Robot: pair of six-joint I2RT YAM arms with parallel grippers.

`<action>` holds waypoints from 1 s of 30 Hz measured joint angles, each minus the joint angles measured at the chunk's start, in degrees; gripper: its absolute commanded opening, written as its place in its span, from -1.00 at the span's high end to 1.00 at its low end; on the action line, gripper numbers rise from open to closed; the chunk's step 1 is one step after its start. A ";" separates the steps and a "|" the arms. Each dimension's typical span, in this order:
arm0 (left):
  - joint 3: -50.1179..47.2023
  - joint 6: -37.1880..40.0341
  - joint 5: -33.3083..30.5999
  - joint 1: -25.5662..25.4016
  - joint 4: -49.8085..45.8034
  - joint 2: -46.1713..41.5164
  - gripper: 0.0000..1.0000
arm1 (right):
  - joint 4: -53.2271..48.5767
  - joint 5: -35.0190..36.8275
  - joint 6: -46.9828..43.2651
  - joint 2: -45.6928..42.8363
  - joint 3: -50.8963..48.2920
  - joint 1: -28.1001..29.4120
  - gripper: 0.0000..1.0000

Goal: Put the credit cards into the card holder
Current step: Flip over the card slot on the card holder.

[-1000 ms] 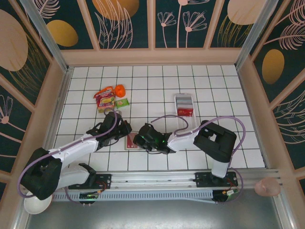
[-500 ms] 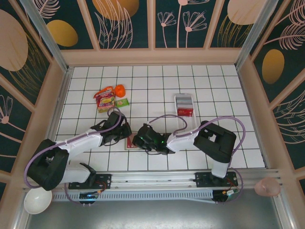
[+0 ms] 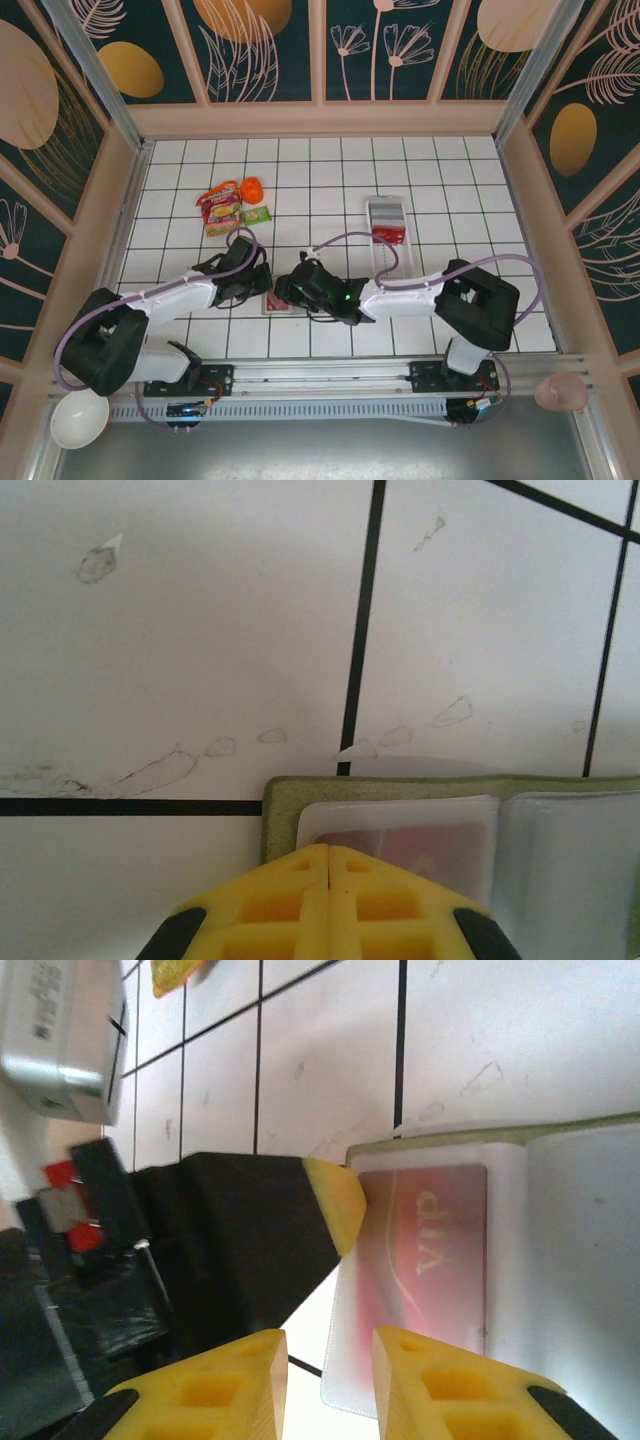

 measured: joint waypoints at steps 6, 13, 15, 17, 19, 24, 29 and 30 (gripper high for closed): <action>0.00 0.22 -0.96 0.00 -0.61 -0.13 1.00 | -4.11 0.83 -1.46 0.68 0.31 0.00 0.52; 0.02 0.20 -0.98 0.00 -0.79 -0.85 1.00 | -6.05 -1.29 -4.39 7.65 5.25 0.92 0.69; 0.02 0.17 -0.74 0.00 -0.81 -1.70 1.00 | -6.21 -1.97 -5.03 8.79 6.25 1.42 0.89; 0.02 0.00 -0.33 0.00 -0.85 -3.13 1.00 | -6.36 -2.69 -5.49 9.81 7.17 1.73 1.00; 0.02 -0.31 0.46 0.00 -0.79 -5.09 1.00 | -6.69 -3.17 -5.75 10.58 7.80 1.81 1.00; -2.08 -2.23 5.11 0.00 2.97 -9.05 1.00 | -7.78 -3.39 -5.79 11.06 7.80 1.81 1.00; -5.92 -3.10 7.63 0.00 4.09 -7.78 1.00 | -7.91 -3.39 -5.81 11.06 7.80 1.81 1.00; -6.40 -3.15 7.87 0.00 4.24 -6.97 1.00 | -8.09 -3.52 -5.84 11.06 7.80 1.81 1.00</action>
